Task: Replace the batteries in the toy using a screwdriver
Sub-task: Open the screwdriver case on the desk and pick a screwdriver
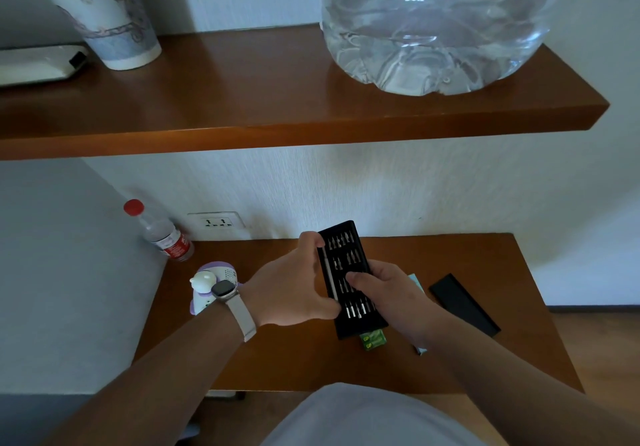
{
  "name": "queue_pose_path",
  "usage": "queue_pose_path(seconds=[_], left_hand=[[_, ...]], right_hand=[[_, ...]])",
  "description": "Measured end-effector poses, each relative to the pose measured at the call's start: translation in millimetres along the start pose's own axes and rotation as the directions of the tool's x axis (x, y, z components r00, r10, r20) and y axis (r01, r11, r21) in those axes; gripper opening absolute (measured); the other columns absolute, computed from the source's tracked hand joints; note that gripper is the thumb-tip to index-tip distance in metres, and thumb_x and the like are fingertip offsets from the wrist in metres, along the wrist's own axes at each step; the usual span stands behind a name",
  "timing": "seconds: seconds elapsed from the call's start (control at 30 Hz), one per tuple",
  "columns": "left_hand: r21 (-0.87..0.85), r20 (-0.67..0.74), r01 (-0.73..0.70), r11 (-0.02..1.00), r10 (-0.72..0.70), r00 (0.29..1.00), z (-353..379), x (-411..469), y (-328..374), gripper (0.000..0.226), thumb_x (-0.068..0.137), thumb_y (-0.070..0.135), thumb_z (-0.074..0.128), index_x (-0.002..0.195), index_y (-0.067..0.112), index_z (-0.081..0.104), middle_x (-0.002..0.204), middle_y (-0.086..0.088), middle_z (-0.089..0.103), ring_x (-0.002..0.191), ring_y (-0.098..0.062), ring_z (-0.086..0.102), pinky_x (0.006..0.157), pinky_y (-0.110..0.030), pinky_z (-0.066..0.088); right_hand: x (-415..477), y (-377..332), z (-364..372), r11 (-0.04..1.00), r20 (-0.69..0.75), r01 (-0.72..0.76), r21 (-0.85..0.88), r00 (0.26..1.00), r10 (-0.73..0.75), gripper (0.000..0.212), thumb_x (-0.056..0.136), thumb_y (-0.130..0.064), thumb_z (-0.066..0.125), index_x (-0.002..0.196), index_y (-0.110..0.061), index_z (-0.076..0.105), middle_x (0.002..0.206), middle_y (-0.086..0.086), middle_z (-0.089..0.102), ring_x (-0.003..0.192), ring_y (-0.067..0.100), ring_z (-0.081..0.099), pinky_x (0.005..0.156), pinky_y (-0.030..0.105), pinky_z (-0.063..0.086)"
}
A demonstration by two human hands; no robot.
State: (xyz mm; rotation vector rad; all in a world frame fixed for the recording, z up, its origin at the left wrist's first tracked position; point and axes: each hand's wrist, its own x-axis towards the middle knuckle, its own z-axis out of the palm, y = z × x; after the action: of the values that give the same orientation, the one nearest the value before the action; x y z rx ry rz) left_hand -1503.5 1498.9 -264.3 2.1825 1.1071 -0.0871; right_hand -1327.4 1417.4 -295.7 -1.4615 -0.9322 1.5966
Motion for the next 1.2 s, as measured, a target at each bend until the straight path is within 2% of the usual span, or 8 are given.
queue_pose_path(seconds=[0.1,0.2,0.33,0.57,0.67,0.8,0.97,1.2], left_hand=[[0.17,-0.115,-0.034,0.985,0.054,0.992,1,-2,2,0.094,0.072,0.061,0.071,0.144,0.026,0.022,0.117,0.012,0.052,0.091,-0.012,0.063,0.075,-0.037,0.058],[0.309,-0.279,-0.088,0.947,0.179,0.944,7,-6,6,0.108,0.074,0.072,0.062,0.155,0.022,0.012,0.143,0.008,0.038,0.12,-0.011,0.049,0.089,-0.028,0.05],[0.329,-0.299,-0.136,0.935,0.24,0.924,10,-3,6,0.112,0.076,0.071,0.06,0.159,0.021,0.004,0.167,0.004,0.009,0.15,-0.014,0.017,0.116,-0.033,0.027],[0.287,-0.29,-0.138,0.948,0.223,0.931,9,-8,9,0.108,0.078,0.066,0.063,0.16,0.024,0.006,0.166,0.003,0.019,0.15,-0.015,0.024,0.115,-0.029,0.027],[0.254,-0.25,-0.142,0.957,0.207,0.946,4,-8,4,0.108,0.077,0.064,0.065,0.16,0.027,0.004,0.166,0.007,0.02,0.149,-0.014,0.026,0.116,-0.033,0.029],[0.219,-0.304,-0.149,0.964,0.213,0.929,4,-11,-4,0.101,0.077,0.062,0.064,0.159,0.024,0.018,0.16,0.007,0.035,0.144,-0.015,0.036,0.112,-0.032,0.036],[0.174,-0.212,-0.148,0.974,0.184,0.96,12,-16,-9,0.109,0.075,0.06,0.071,0.159,0.026,0.011,0.165,0.017,0.01,0.15,-0.006,0.016,0.115,-0.024,0.022],[0.261,-0.127,-0.096,0.961,0.132,0.983,14,-12,0,0.114,0.076,0.064,0.067,0.158,0.017,0.004,0.163,0.006,0.012,0.149,-0.012,0.014,0.119,-0.032,0.019]], right_hand=[[2,-1,-3,1.0,0.001,-0.011,-0.019,1.0,0.011,0.022,0.102,-0.024,0.049,0.108,-0.014,0.068,0.099,0.013,0.073,0.088,0.028,0.071,0.081,0.047,0.057],[3,-4,-10,0.999,0.043,-0.007,-0.04,0.999,0.009,0.023,0.101,-0.025,0.051,0.108,-0.01,0.067,0.099,0.015,0.072,0.088,0.03,0.07,0.084,0.05,0.055],[4,-12,-14,0.994,0.079,0.019,-0.11,0.997,-0.01,0.024,0.102,-0.025,0.049,0.108,-0.01,0.066,0.094,0.01,0.072,0.085,0.024,0.07,0.079,0.039,0.057],[4,-13,-13,0.996,0.113,-0.002,-0.095,0.994,0.012,0.025,0.102,-0.025,0.048,0.108,-0.008,0.066,0.096,0.009,0.073,0.088,0.023,0.071,0.077,0.032,0.055],[5,-11,-11,0.998,0.115,-0.016,-0.066,0.993,0.024,0.025,0.102,-0.026,0.048,0.108,-0.011,0.068,0.099,0.009,0.074,0.095,0.024,0.071,0.085,0.037,0.055],[1,-9,-8,0.999,0.133,-0.034,-0.01,0.99,0.035,0.025,0.102,-0.024,0.048,0.111,-0.011,0.067,0.104,0.012,0.073,0.099,0.026,0.07,0.092,0.042,0.055],[-1,-4,-4,0.999,0.108,-0.048,-0.002,0.993,0.048,0.024,0.102,-0.024,0.048,0.112,-0.012,0.067,0.105,0.01,0.074,0.1,0.026,0.07,0.096,0.046,0.054],[-2,-2,1,0.988,0.063,-0.043,-0.147,0.997,0.052,0.023,0.101,-0.029,0.049,0.107,-0.017,0.068,0.101,0.004,0.074,0.096,0.019,0.071,0.094,0.045,0.055]])
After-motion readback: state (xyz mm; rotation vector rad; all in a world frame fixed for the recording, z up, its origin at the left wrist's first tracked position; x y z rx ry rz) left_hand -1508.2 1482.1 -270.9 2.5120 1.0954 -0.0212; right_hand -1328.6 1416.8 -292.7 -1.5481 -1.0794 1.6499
